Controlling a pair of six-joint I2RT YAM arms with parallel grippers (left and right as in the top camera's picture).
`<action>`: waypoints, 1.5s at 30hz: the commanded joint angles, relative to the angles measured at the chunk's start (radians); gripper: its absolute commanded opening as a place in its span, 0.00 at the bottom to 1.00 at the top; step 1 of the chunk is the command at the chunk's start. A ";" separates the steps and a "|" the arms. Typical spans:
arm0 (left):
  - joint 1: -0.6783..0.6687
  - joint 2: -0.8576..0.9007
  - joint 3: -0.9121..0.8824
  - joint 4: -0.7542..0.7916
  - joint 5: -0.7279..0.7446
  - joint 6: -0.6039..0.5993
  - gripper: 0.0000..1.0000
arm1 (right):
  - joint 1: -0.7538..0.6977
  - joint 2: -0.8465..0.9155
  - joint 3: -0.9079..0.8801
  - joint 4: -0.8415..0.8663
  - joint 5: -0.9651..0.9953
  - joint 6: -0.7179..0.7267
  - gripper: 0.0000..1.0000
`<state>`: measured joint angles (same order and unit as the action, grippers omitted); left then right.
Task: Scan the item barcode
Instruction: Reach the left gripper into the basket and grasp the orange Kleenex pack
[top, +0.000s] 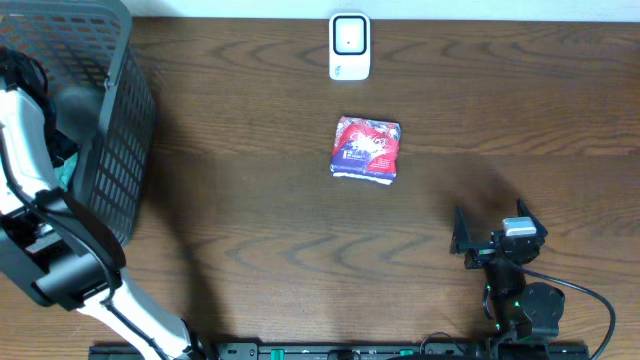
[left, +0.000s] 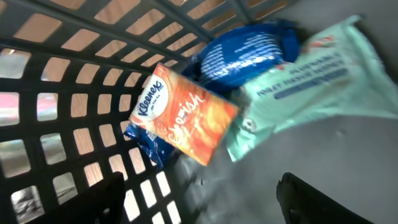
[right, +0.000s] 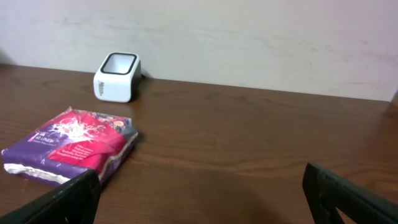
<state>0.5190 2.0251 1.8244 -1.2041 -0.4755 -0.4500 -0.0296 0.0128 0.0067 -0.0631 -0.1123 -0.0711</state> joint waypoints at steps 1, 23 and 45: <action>0.017 0.032 -0.008 -0.005 -0.061 -0.043 0.79 | -0.003 -0.004 0.000 -0.004 -0.005 -0.013 0.99; 0.074 0.098 -0.153 0.104 -0.060 0.022 0.40 | -0.003 -0.004 0.000 -0.004 -0.005 -0.013 0.99; 0.019 -0.260 -0.089 0.153 0.310 0.022 0.07 | -0.003 -0.004 0.000 -0.004 -0.005 -0.013 0.99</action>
<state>0.5709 1.9568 1.6855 -1.0832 -0.2790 -0.4313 -0.0296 0.0128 0.0067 -0.0631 -0.1123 -0.0711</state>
